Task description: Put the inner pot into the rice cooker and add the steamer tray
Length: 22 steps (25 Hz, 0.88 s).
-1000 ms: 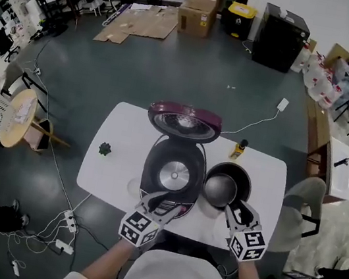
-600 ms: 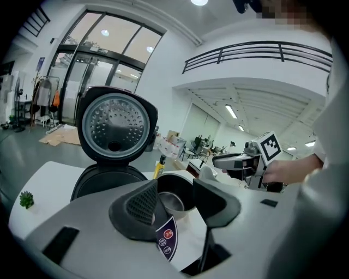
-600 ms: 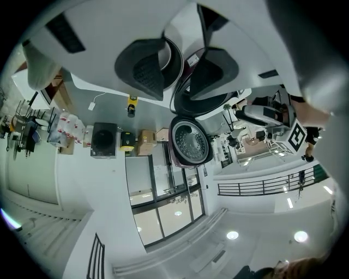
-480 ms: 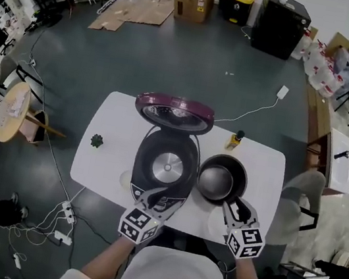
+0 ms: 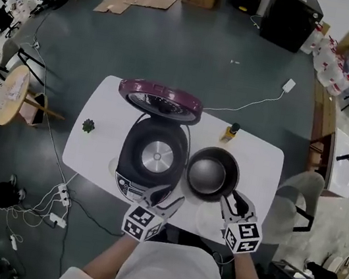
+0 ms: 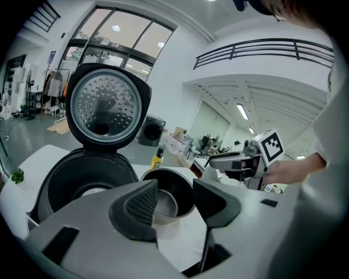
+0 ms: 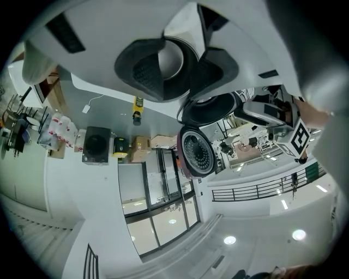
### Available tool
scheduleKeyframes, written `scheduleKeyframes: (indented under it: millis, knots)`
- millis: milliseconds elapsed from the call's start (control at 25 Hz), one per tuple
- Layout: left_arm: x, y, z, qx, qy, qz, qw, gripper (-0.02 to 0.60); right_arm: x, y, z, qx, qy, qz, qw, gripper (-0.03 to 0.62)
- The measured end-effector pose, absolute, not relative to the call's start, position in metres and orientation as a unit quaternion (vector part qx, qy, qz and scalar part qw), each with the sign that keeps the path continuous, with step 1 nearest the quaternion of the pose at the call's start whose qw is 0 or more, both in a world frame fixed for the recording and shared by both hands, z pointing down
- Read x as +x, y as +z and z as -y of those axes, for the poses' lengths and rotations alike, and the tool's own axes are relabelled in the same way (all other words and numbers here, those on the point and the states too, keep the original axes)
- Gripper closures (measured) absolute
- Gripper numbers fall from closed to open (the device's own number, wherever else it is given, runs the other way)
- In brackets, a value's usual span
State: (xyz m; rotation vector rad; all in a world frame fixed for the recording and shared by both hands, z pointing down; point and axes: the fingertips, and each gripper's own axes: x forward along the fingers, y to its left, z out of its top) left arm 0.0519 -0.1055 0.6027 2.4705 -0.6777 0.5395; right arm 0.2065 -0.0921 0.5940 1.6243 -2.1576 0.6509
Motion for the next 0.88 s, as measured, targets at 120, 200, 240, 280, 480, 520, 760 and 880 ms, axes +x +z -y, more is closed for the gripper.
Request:
scheduleKeyframes:
  millis: [120,200,240,280,480,520,760,880]
  knots:
    - [0.066,0.612,0.106,0.907,0.206,0.257,0.264,0.364,0.221,0.603,0.093,0.569,0.237,0.764,0.19,0.43]
    - [0.073,0.62,0.107,0.903,0.211,0.262,0.268,0.364,0.228,0.611,0.096,0.565,0.241,0.764,0.194,0.43]
    - [0.077,0.625,0.108,0.901,0.213,0.264,0.27,0.364,0.231,0.615,0.097,0.563,0.244,0.765,0.197,0.43]
    - [0.08,0.629,0.108,0.899,0.216,0.267,0.272,0.363,0.234,0.619,0.098,0.561,0.245,0.765,0.201,0.43]
    - [0.098,0.654,0.106,0.886,0.239,0.285,0.279,0.359,0.25,0.639,0.106,0.553,0.244,0.766,0.216,0.43]
    - [0.101,0.66,0.105,0.882,0.245,0.289,0.279,0.357,0.253,0.643,0.108,0.552,0.243,0.766,0.22,0.43]
    - [0.111,0.698,0.097,0.855,0.293,0.312,0.293,0.354,0.271,0.674,0.116,0.545,0.246,0.762,0.249,0.43]
    - [0.112,0.716,0.094,0.839,0.309,0.325,0.308,0.353,0.282,0.691,0.12,0.545,0.252,0.756,0.26,0.428]
